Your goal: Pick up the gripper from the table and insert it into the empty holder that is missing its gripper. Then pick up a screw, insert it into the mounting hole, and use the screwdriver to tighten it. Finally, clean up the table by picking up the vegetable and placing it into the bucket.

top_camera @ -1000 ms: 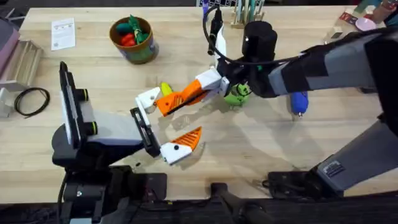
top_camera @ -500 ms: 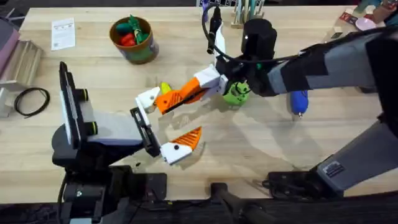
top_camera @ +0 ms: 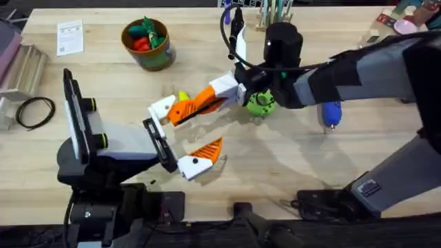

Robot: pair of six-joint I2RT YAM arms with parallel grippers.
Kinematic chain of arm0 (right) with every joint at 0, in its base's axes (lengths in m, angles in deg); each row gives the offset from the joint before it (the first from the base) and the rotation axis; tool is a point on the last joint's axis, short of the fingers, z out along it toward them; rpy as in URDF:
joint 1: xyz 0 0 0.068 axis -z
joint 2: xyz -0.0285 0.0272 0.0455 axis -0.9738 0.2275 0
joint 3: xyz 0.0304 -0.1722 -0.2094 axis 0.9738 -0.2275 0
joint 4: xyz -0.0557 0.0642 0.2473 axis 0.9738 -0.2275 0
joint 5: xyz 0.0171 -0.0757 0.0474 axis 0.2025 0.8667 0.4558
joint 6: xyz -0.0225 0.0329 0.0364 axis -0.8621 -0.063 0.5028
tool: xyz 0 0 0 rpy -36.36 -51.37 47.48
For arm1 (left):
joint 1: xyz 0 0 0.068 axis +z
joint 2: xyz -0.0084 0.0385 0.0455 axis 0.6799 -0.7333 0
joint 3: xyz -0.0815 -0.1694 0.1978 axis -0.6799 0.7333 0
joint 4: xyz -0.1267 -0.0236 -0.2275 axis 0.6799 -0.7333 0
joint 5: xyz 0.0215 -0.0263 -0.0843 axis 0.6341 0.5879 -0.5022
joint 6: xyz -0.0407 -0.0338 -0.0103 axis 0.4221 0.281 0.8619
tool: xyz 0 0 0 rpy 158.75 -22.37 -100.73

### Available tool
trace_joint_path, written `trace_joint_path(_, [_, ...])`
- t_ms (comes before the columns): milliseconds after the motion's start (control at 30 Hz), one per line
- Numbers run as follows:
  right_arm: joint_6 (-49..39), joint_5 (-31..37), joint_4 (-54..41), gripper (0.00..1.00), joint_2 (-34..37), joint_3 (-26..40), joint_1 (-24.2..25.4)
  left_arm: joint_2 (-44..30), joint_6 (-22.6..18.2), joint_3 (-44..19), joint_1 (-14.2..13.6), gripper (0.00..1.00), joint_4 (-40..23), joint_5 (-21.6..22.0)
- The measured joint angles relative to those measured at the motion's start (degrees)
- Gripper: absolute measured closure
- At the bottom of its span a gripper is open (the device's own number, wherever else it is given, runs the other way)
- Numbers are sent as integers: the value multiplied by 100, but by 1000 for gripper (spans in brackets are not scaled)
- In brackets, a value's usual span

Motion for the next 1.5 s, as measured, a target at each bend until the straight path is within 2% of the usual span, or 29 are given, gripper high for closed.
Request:
trace_joint_path(533, [52, 364, -21, 993, 207, 378, -172, 2, 15, 0, 28, 15, 19, 128])
trace_joint_path(1333, [110, 560, -72, 990, 214, 481, -354, 0, -2, 0, 53, 16, 31, 227])
trace_joint_path(1367, [136, 567, -82, 888, 214, 481, -354, 1, -2, 0, 55, 15, 33, 232])
trace_joint_path(1500, [125, 659, -67, 321, 214, 514, -461, 1, -2, -10, 13, 15, 1, 90])
